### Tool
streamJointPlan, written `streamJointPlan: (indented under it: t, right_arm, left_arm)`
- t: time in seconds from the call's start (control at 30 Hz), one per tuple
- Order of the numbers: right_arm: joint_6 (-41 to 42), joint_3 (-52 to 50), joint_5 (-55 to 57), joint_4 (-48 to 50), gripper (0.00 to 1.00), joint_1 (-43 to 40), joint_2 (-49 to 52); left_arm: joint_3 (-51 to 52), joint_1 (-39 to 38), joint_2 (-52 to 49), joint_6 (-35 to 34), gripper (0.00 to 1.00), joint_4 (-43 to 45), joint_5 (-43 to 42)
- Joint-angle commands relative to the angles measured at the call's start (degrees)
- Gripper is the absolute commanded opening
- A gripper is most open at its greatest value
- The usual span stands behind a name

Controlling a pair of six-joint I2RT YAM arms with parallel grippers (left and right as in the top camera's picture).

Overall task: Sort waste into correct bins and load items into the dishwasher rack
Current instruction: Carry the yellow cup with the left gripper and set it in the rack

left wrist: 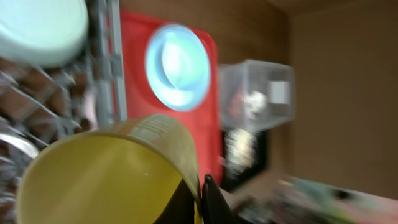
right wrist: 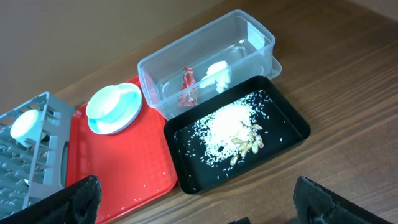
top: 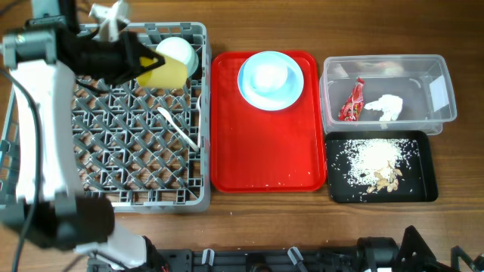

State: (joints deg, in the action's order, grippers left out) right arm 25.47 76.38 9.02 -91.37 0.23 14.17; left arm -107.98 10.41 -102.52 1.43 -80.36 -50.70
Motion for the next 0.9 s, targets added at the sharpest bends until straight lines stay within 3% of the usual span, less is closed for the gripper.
streamJointPlan:
  t: [0.0, 0.07, 0.3, 0.67, 0.87]
  right_arm:
    - [0.20, 0.11, -0.07, -0.02, 1.00, 0.02, -0.42]
    - [0.20, 0.11, -0.07, -0.02, 1.00, 0.02, -0.42]
    - [0.20, 0.11, -0.07, -0.02, 0.99, 0.00, -0.42]
    - [0.22, 0.11, -0.07, -0.02, 1.00, 0.00, -0.42]
    - [0.22, 0.11, -0.07, -0.02, 1.00, 0.02, -0.42]
  left_arm:
    - [0.35, 6.60, -9.55, 12.37, 0.04, -4.96, -18.67]
    - [0.37, 9.05, -15.45, 17.07, 0.04, -8.11, -21.57]
    - [0.42, 10.01, -26.67, 20.90, 0.04, -10.29, -21.24]
    - [0.44, 11.43, -29.40, 20.35, 0.04, -7.56, -10.62]
    - [0.44, 14.21, -29.40, 13.07, 0.04, -7.76, -0.42]
